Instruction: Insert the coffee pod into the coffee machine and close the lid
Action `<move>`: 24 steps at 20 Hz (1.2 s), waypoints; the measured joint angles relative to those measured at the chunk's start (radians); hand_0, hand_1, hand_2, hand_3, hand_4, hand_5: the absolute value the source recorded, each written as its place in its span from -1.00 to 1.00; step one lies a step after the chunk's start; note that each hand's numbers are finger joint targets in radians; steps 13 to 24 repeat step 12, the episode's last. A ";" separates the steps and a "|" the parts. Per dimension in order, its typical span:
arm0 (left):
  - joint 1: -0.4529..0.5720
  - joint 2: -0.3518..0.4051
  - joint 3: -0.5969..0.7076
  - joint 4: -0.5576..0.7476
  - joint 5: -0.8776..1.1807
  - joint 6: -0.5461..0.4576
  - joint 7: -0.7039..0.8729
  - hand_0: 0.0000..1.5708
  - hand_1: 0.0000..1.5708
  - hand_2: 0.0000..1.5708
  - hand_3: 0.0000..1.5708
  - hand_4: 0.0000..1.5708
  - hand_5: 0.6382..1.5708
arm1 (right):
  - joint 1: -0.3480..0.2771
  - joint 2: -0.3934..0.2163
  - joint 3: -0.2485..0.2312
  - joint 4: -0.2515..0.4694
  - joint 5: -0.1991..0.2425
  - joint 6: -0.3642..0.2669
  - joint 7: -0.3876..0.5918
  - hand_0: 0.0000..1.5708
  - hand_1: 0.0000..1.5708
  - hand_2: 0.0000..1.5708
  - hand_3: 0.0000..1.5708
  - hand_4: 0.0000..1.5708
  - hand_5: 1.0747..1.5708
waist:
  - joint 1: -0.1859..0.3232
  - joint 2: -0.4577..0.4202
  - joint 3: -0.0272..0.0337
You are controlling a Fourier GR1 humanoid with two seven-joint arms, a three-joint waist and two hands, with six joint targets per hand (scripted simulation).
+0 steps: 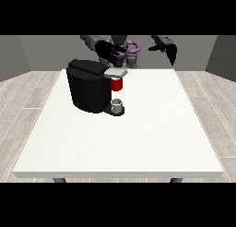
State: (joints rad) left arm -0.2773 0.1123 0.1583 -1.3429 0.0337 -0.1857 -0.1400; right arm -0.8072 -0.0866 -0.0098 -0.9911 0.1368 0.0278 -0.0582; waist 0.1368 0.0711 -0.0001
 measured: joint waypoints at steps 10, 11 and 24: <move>0.067 -0.040 -0.024 0.022 -0.010 0.022 -0.050 -1.00 -1.00 -1.00 -1.00 -0.76 1.00 | 0.164 0.070 0.094 -0.090 -0.105 0.040 -0.096 -1.00 -1.00 -1.00 -1.00 -0.64 1.00 | -0.062 -0.096 0.0001; 0.083 -0.038 -0.021 0.032 -0.013 0.025 -0.054 -1.00 -1.00 -1.00 -1.00 -0.76 1.00 | 0.203 0.073 0.114 -0.109 -0.129 0.036 -0.097 -1.00 -1.00 -1.00 -1.00 -0.68 1.00 | -0.074 -0.118 0.0001; 0.088 -0.025 -0.005 0.039 -0.002 0.017 -0.059 -1.00 -1.00 -1.00 -1.00 -0.76 1.00 | 0.240 0.076 0.124 -0.123 -0.143 0.030 -0.108 -1.00 -1.00 -1.00 -1.00 -0.80 1.00 | -0.087 -0.126 -0.0001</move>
